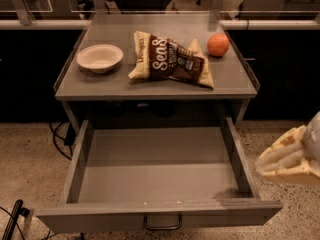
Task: Close top drawer
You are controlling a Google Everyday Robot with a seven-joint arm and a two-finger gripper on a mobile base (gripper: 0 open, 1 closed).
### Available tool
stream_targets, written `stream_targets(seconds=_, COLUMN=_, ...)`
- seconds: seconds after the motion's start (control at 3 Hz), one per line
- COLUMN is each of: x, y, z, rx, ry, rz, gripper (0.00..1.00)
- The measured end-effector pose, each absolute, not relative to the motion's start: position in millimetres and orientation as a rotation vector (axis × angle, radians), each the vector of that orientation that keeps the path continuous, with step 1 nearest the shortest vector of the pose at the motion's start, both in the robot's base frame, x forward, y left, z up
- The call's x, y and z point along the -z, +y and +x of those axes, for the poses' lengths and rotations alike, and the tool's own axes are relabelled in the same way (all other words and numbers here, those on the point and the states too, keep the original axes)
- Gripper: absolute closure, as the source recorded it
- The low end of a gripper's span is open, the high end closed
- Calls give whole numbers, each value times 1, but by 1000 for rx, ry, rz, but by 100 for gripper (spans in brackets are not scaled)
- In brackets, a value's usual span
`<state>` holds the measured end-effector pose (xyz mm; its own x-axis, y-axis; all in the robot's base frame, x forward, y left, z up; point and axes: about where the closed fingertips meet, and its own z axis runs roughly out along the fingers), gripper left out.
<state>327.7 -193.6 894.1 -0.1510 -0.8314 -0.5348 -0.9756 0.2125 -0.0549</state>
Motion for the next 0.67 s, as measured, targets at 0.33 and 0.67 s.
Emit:
stream_targets(seconds=0.33, x=-873, y=-181, z=296, rx=-507, ry=2015, rz=-1652, gripper=100)
stream_targets(seconds=0.67, x=-837, y=-154, z=277, rx=-615, ry=1964, rz=-1579, gripper=100)
